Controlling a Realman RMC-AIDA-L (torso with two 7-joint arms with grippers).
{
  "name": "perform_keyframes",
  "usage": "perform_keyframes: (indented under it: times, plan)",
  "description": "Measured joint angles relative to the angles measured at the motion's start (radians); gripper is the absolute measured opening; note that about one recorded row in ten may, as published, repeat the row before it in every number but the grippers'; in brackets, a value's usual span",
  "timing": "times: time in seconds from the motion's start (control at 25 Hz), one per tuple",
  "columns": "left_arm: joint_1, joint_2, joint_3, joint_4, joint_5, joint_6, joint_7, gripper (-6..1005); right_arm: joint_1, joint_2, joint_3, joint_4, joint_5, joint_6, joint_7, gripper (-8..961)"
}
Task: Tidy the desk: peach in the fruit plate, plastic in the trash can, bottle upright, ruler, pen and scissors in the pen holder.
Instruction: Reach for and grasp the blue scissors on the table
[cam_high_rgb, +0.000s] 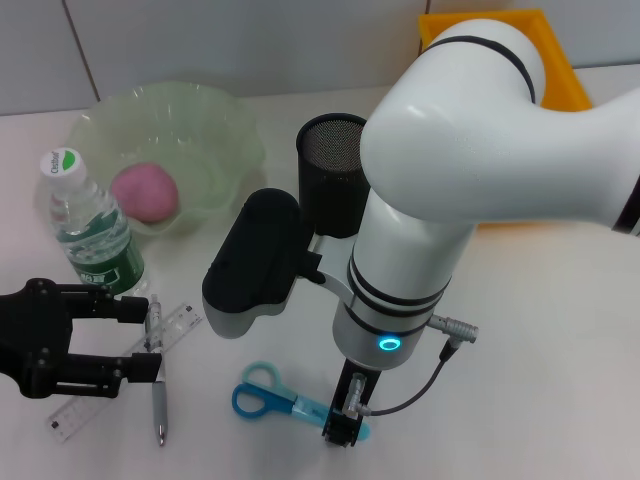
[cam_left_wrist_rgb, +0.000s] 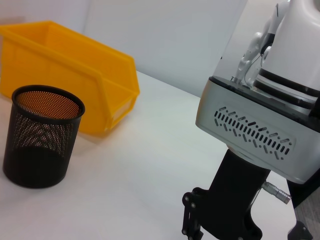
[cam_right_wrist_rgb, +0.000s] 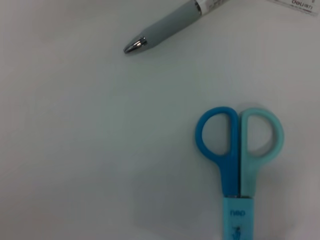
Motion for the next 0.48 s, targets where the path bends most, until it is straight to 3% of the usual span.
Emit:
perform_keyframes:
  times: [0.48]
  plan:
    - [0.002, 0.001, 0.0, 0.0, 0.0, -0.002, 0.0, 754, -0.001, 0.0, 0.0, -0.004, -0.005, -0.002, 0.001, 228]
